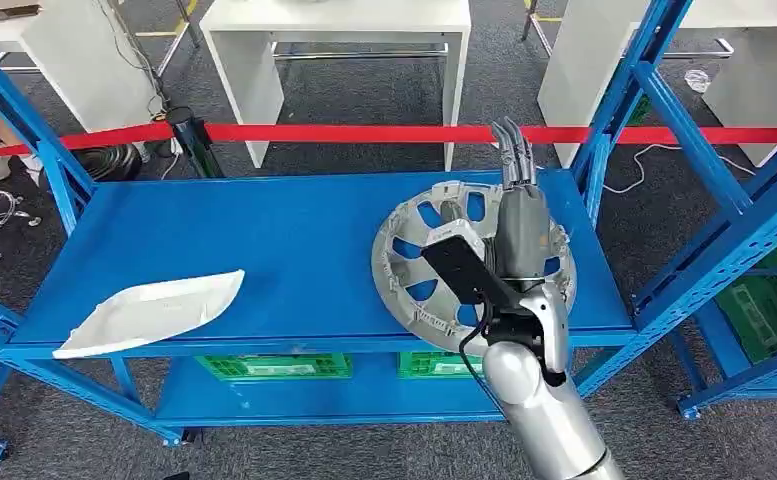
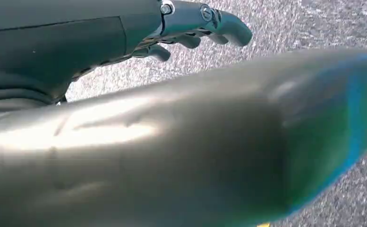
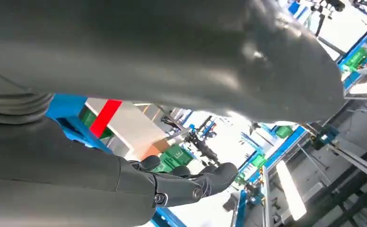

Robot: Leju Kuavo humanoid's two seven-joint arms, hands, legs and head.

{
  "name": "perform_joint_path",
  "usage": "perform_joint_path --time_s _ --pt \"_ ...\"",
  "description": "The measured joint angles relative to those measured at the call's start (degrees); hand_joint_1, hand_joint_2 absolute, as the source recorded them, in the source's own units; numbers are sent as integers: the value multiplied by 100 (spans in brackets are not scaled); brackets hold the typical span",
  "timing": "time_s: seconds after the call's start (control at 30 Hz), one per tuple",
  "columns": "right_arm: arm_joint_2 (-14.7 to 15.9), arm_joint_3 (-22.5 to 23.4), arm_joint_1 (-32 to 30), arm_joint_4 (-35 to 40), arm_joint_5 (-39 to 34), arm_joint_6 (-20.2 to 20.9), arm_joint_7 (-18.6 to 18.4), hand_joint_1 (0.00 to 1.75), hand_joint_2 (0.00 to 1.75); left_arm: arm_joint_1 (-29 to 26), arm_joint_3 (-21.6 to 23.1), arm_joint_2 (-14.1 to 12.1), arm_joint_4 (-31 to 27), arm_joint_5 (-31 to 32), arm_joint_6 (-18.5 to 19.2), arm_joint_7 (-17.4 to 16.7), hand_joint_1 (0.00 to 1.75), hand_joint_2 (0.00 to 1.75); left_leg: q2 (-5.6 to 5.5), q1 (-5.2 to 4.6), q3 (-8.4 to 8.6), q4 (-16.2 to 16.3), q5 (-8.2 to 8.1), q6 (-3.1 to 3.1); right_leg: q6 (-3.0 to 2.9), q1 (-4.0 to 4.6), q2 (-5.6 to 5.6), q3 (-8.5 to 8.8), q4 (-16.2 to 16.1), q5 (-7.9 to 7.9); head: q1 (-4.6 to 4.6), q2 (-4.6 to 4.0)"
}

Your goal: Take the parts from the cabinet and place them on the table.

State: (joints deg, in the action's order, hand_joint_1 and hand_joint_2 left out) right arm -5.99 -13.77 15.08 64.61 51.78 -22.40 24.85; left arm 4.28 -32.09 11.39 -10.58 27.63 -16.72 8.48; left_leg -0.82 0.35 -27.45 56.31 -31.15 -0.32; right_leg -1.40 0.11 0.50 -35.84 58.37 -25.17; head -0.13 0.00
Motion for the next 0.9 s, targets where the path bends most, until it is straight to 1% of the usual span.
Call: perform_joint_path --time_s 0.03,0.07,0.1,0.13,0.17,0.2,0.23,0.27,0.3,0.33,0.37,0.4,0.43,0.47,0.5,0.53,0.57,0.6,0.63,0.67,0.7,0.73,0.77,0.83,0.87,0.9 --pt "-2 -2 12 -35 -26 -4 0 0 0 1 0 -9 0 0 0 11 0 0 0 -8 -2 0 -1 0 3 -6 -2 3 -1 2 2 0" --pt "-11 -9 20 -54 -35 -7 0 0 0 -1 0 -13 0 -2 0 39 0 0 0 -21 -7 0 1 1 18 -20 -4 9 -7 11 0 0" --pt "-20 -11 23 -65 -42 -15 4 0 0 -4 0 -15 0 -15 0 55 0 0 -1 -33 -12 4 40 -4 49 -34 -4 19 -23 49 0 0" --pt "-31 -15 25 -72 -52 -33 13 0 0 -4 -2 -15 0 -24 0 81 0 0 2 -30 -1 -59 92 8 78 -21 1 37 -41 72 -2 0" --pt "-31 -15 21 -76 -90 -44 31 0 0 -1 -2 -2 0 -26 2 103 0 0 58 55 86 -157 168 1 96 -27 0 15 -14 9 -2 0" --pt "-31 -15 38 -89 -155 -31 46 0 0 -1 -2 -4 -2 -26 6 111 0 0 49 55 85 -189 203 38 127 -7 -4 -78 179 -169 33 0" --pt "-31 -17 40 -102 -229 4 65 0 0 -1 -2 -7 -2 -28 30 122 0 0 66 60 67 -188 216 46 158 -20 -11 -244 561 -391 41 0" --pt "-31 -20 10 -118 -310 11 76 0 0 -5 -2 -7 -2 -28 39 127 0 0 74 60 61 -180 217 46 185 -48 -12 -445 1040 -598 41 0" --pt "-28 -20 -22 -138 -350 11 88 0 0 -9 -4 -7 0 -26 50 133 0 0 83 60 53 -170 217 45 213 -68 -12 -612 1433 -725 42 0" --pt "-22 -20 -34 -162 -372 11 87 0 0 -9 -4 -7 0 -28 52 131 0 0 88 62 38 -149 216 45 235 -87 -14 -712 1656 -750 42 0" --pt "-22 -20 -32 -181 -393 11 87 0 0 -6 -4 -7 0 -28 52 122 0 0 89 75 20 -124 197 33 260 -113 -20 -688 1607 -635 42 0" --pt "-22 -20 -27 -190 -396 11 87 0 0 -5 -4 -7 0 -28 46 105 0 0 87 95 14 -94 174 12 288 -138 -29 -526 1290 -402 42 0" --pt "-22 -20 -17 -196 -396 11 85 0 0 -5 -4 -4 0 -52 -1 94 0 0 85 123 15 -62 146 -28 316 -162 -34 -219 751 -135 41 0" --pt "-22 -20 0 -208 -395 11 87 0 0 -5 -9 -4 0 -77 -44 90 0 0 83 141 14 -19 114 -70 349 -193 -53 69 225 20 48 0" --pt "-22 -22 23 -229 -393 13 85 0 0 -5 -13 -13 -4 -111 -74 87 0 0 78 136 -46 -2 94 -115 341 -145 -35 196 85 -178 63 0" --pt "-26 -22 16 -240 -387 11 85 0 0 -5 -15 -7 0 -114 -101 83 0 0 63 127 -64 16 73 -153 237 -127 6 138 173 -79 59 0" --pt "-24 -22 25 -255 -363 15 66 0 0 -7 -15 -7 0 -109 -151 74 0 0 57 98 -57 46 49 -193 201 -137 -1 150 72 -175 66 0" --pt "-26 -22 31 -277 -317 28 28 0 0 -9 -20 -11 0 -107 -175 55 0 0 54 102 -64 61 19 -177 144 -165 7 145 77 -163 55 0" --pt "-28 -22 53 -303 -276 44 6 0 0 -16 -22 -13 0 -105 -192 52 0 0 56 100 -63 44 26 -48 145 -160 7 137 77 -168 59 0" --pt "-26 -22 70 -330 -258 74 -15 0 0 -19 -24 -13 2 -107 -199 52 0 0 54 96 -61 39 43 11 133 -153 8 135 78 -168 52 0" --pt "-24 -22 81 -358 -236 103 -28 0 0 -21 -24 -13 2 -105 -203 50 0 0 53 96 -56 24 58 22 110 -143 8 135 79 -172 48 0" --pt "-24 -22 92 -382 -225 112 -37 0 0 -24 -26 -13 2 -107 -203 50 0 0 53 98 -50 7 67 13 90 -134 7 133 80 -168 52 0" --pt "-22 -22 99 -402 -223 111 -37 0 0 -27 -26 -11 7 -107 -203 50 0 0 52 102 -46 -10 90 -15 81 -128 7 131 81 -170 52 0" --pt "-17 -22 115 -437 -223 112 -55 0 0 -32 -26 -9 9 -107 -203 50 0 0 52 104 -37 -36 110 -51 66 -122 7 129 84 -171 52 0" --pt "-15 -22 119 -455 -223 111 -55 0 0 -32 -26 -9 9 -105 -203 50 0 0 52 106 -32 -45 111 -88 55 -119 7 128 87 -172 52 0" --pt "-13 -22 123 -472 -223 111 -55 0 0 -32 -26 -9 9 -107 -203 50 0 0 52 111 -29 -57 119 -148 51 -116 6 128 88 -174 50 0"
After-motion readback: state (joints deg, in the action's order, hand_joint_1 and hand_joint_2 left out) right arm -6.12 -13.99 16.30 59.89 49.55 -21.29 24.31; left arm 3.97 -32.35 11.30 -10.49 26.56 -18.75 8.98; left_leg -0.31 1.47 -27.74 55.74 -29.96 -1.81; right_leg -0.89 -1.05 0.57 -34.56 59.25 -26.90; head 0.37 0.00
